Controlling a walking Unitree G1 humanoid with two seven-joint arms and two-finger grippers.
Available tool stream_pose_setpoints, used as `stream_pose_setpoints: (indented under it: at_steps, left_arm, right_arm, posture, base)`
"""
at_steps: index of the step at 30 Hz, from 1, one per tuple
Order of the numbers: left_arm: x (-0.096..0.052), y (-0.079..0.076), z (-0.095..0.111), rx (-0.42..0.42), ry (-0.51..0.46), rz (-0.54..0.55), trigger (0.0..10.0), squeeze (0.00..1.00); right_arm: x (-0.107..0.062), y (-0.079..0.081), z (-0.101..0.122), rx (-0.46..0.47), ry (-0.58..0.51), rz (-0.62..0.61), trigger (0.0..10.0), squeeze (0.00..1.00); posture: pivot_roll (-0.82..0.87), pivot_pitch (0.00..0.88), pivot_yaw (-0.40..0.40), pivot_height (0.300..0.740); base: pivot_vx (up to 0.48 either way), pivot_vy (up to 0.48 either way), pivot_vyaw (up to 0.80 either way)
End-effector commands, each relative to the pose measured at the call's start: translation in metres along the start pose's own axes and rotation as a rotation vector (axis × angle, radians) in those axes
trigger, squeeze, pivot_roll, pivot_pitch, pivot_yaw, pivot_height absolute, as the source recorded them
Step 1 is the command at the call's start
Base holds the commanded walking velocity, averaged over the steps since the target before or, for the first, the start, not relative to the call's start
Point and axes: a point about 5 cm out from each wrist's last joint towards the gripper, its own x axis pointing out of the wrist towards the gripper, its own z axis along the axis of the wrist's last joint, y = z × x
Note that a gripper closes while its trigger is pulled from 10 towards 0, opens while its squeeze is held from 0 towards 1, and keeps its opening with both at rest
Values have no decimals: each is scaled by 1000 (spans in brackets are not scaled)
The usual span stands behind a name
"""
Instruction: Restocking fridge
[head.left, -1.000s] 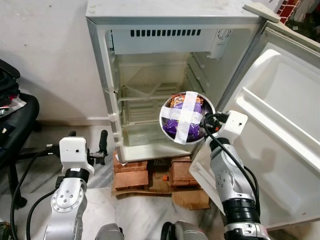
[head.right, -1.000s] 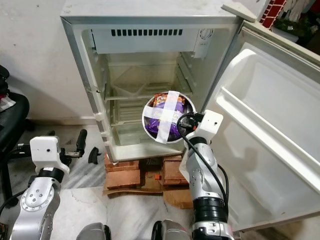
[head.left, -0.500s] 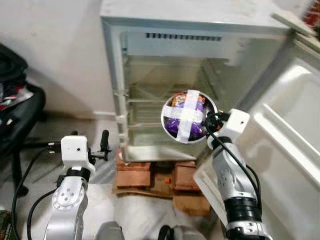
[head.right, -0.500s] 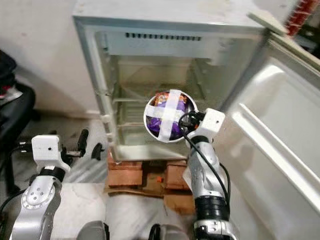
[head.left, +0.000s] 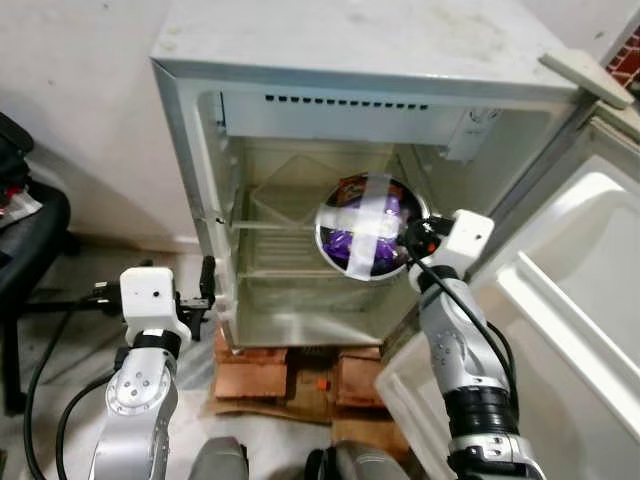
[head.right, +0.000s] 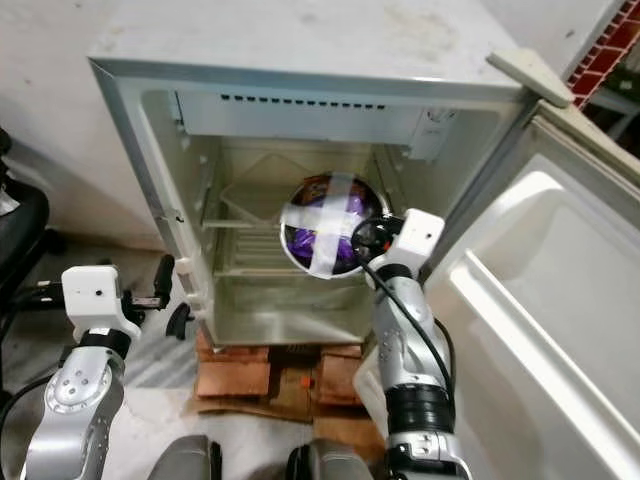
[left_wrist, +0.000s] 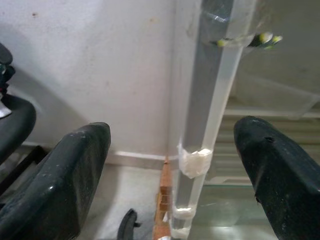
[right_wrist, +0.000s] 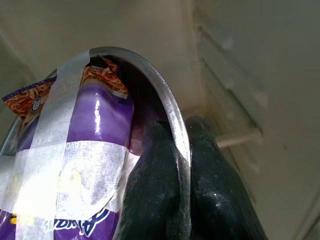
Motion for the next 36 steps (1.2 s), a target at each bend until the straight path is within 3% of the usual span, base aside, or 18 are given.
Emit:
stream_pose_setpoints:
  at_steps: [1,9,12,18,28,36]
  left_arm:
    - [-2,0,-3,3,21,6,10000,0]
    - [-11,3,-10,15,90,14,10000,0]
    - [-20,12,-14,-36,147,60,10000,0]
    - [-39,15,-10,-17,166,49,10000,0]
    - [-63,14,-5,-64,227,78,10000,0]
    - [-72,14,-4,-64,257,84,10000,0]
  right_arm:
    - [0,-5,6,-1,-27,-22,10000,0]
    - [7,-6,6,-1,-30,-67,10000,0]
    - [17,-5,2,30,-8,-109,10000,0]
    - [32,7,1,49,6,-104,10000,0]
    - [59,25,24,140,-40,-123,10000,0]
    - [67,19,40,171,-86,-153,10000,0]
  posture:
    - [58,116,-97,740]
    - [93,138,-98,740]
    - [137,171,-100,740]
    - [187,234,-107,740]
    - [244,296,-125,740]
    - [242,319,-131,740]
  base:
    - [0,0,0]
    - [0,0,0]
    - [0,0,0]
    - [0,0,0]
    - [0,0,0]
    - [0,0,0]
